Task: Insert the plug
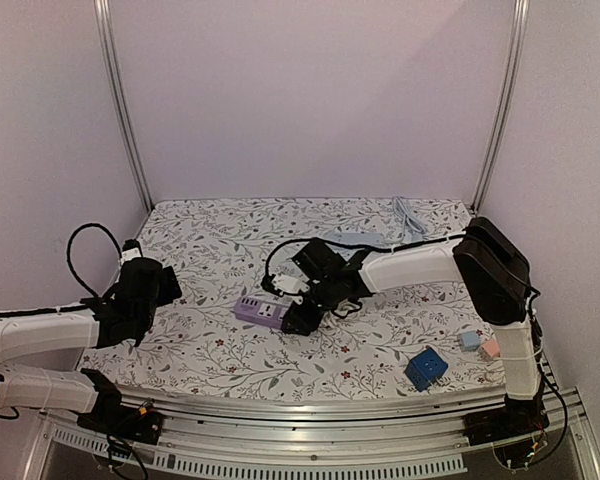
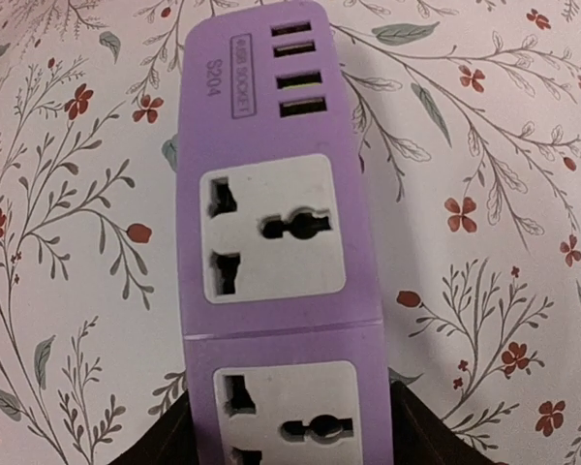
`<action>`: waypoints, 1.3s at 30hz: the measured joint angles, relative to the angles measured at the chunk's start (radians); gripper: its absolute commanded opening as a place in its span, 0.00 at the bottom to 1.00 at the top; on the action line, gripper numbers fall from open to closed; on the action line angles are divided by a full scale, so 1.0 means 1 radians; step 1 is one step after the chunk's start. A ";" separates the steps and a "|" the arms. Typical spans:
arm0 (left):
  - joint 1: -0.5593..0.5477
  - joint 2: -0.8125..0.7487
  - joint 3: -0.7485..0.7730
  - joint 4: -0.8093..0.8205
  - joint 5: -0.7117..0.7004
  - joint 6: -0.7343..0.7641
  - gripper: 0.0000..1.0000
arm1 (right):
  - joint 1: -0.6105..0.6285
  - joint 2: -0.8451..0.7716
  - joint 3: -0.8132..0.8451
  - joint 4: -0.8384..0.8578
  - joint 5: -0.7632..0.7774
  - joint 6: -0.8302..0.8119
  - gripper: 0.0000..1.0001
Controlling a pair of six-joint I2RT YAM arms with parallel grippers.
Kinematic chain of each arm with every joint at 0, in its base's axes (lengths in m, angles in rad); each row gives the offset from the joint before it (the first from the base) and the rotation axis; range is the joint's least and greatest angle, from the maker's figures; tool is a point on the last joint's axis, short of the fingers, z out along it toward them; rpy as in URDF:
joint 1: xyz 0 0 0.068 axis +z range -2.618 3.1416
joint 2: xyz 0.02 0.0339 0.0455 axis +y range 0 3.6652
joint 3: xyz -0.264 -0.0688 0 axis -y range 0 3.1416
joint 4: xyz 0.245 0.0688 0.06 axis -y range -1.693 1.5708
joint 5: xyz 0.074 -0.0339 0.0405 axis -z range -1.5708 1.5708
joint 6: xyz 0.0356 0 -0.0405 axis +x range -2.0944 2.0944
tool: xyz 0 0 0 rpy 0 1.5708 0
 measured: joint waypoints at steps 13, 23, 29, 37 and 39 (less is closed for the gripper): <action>-0.006 0.000 0.000 0.001 0.000 0.006 0.97 | 0.015 -0.082 -0.099 0.014 0.140 0.176 0.93; -0.014 0.020 0.012 0.002 0.005 0.024 0.97 | 0.072 -0.329 -0.237 -0.101 0.372 0.441 0.99; -0.023 0.019 0.012 0.006 0.004 0.029 0.97 | 0.071 -0.429 -0.336 -0.219 0.454 0.610 0.99; -0.029 0.001 0.012 0.016 0.003 0.030 0.97 | 0.071 -0.588 -0.440 -0.396 0.476 0.779 0.99; -0.034 -0.002 0.012 0.019 0.001 0.030 0.97 | 0.071 -0.631 -0.452 -0.432 0.476 0.814 0.99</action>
